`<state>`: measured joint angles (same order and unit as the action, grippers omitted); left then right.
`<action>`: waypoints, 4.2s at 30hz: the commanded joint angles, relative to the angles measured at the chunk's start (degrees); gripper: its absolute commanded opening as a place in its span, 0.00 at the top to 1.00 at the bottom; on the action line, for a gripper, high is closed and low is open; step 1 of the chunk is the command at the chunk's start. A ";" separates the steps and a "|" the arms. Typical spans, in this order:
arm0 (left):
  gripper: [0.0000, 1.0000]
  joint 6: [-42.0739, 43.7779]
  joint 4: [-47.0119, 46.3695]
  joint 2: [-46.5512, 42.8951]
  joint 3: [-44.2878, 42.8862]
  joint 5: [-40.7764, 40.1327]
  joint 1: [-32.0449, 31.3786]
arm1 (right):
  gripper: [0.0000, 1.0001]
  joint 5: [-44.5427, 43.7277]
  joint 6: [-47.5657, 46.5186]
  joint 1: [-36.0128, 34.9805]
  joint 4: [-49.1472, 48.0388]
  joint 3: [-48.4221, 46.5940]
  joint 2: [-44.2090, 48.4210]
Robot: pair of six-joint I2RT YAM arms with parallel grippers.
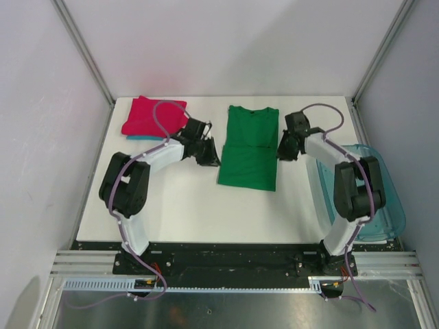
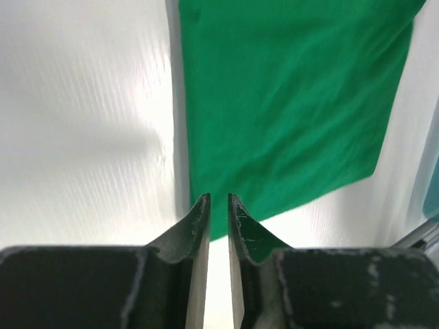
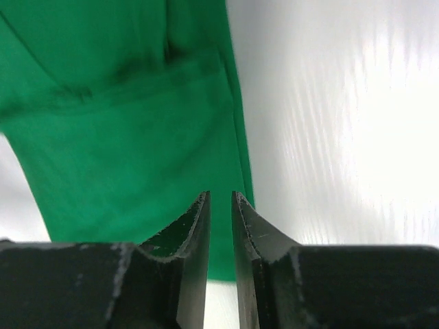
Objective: Fold and stack the t-shirts
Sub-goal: Fold the folded rectangular tshirt in 1/3 of the way, then grab one side of the 2/3 rectangular tshirt with both arms
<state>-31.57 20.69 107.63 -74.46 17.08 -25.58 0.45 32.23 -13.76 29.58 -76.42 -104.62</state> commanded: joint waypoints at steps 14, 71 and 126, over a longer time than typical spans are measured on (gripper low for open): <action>0.74 -1.91 -4.01 -12.07 14.76 0.67 -3.07 | 0.76 1.47 6.36 -6.22 -5.09 25.74 16.24; 0.65 -3.80 -6.52 -5.28 14.90 -2.81 -4.90 | 1.00 -5.73 7.51 -10.77 -6.41 27.69 10.17; 0.70 -6.92 -8.40 -2.93 15.44 -5.91 -5.59 | 1.00 -5.03 6.84 -9.83 -6.69 27.73 9.15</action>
<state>-38.09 13.19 103.61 -58.81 13.41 -30.52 -2.50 39.86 -23.51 22.28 -50.26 -92.58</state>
